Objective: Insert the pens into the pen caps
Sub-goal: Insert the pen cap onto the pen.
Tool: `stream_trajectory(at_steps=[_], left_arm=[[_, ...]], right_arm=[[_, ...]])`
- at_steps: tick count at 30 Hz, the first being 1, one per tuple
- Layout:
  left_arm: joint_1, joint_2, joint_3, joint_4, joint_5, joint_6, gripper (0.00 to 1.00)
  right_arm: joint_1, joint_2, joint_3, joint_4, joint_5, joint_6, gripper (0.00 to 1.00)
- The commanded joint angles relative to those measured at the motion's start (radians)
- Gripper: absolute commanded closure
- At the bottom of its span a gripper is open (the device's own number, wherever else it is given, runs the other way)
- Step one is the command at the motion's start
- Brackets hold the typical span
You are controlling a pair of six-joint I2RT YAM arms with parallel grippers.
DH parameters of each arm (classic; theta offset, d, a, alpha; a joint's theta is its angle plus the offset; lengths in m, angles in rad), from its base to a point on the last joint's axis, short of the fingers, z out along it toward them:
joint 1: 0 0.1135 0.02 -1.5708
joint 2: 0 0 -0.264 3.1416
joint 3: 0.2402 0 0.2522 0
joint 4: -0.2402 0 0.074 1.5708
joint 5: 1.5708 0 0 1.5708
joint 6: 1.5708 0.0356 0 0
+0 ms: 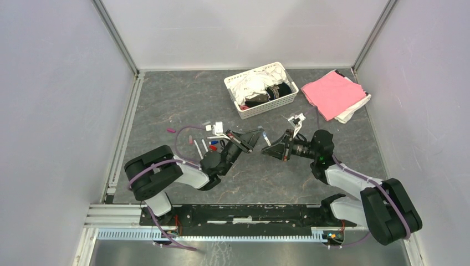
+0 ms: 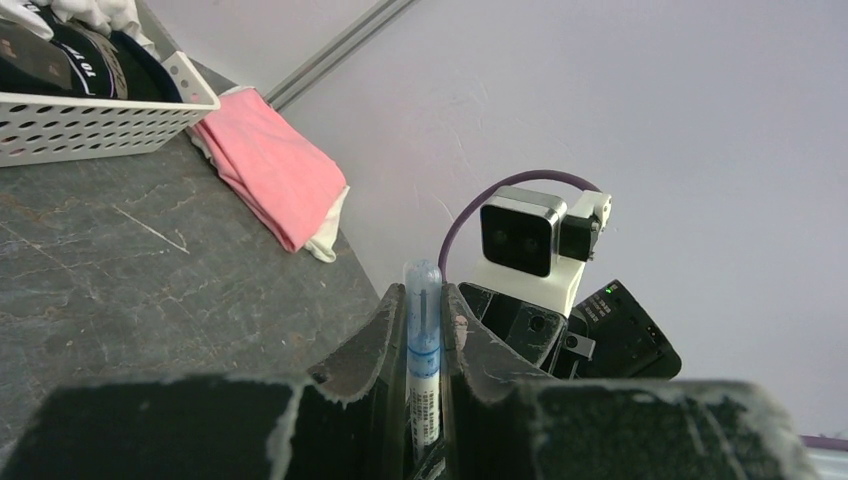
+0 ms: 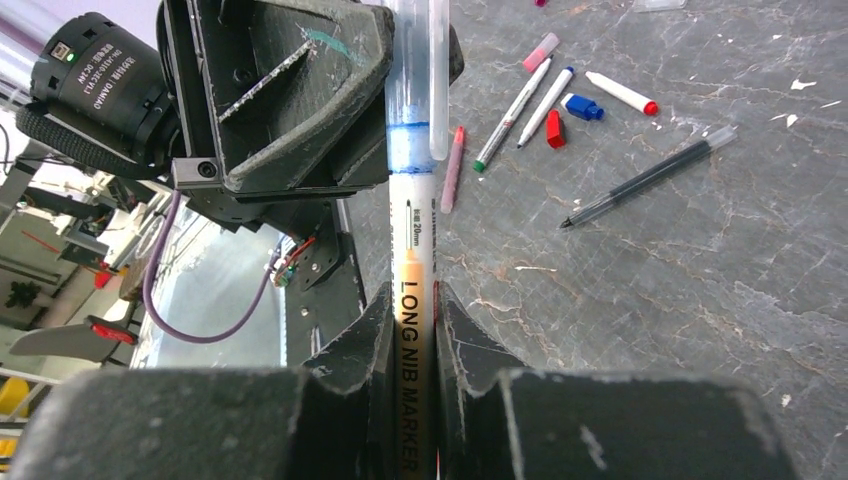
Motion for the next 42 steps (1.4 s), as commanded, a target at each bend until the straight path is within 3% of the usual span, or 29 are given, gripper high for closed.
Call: stream_trajectory(at_steps=[1, 5, 13, 20, 26, 28, 32, 37, 42], left_arm=[[-0.039, 0.016, 0.03, 0.215, 0.084, 0.05, 0.98], [-0.047, 0.022, 0.031, 0.213, 0.132, 0.043, 0.95], [-0.054, -0.012, 0.005, 0.211, 0.088, 0.025, 0.6], [-0.054, -0.095, -0.025, 0.129, 0.079, 0.057, 0.5], [-0.053, -0.212, -0.082, 0.082, 0.179, 0.178, 0.32], [-0.052, -0.276, -0.07, -0.012, 0.209, 0.225, 0.21], [-0.039, -0.419, 0.022, -0.352, 0.222, 0.307, 0.01], [0.039, -0.443, 0.163, -0.683, 0.293, 0.243, 0.0], [0.056, -0.39, 0.234, -0.712, 0.355, 0.212, 0.04]], right_arm=[[-0.007, -0.041, 0.048, 0.057, 0.042, -0.052, 1.0], [-0.029, -0.068, 0.042, 0.082, 0.027, -0.048, 1.0], [-0.044, -0.09, 0.027, 0.11, 0.001, -0.05, 1.0], [-0.044, -0.108, 0.028, 0.115, -0.024, -0.062, 1.0], [-0.051, -0.128, 0.033, 0.146, -0.101, -0.092, 1.0], [-0.051, -0.134, 0.033, 0.166, -0.129, -0.092, 1.0], [-0.051, -0.146, 0.03, 0.205, -0.169, -0.078, 1.0], [-0.052, -0.153, 0.036, 0.207, -0.183, -0.07, 1.0], [-0.051, -0.155, 0.037, 0.201, -0.182, -0.072, 1.0]])
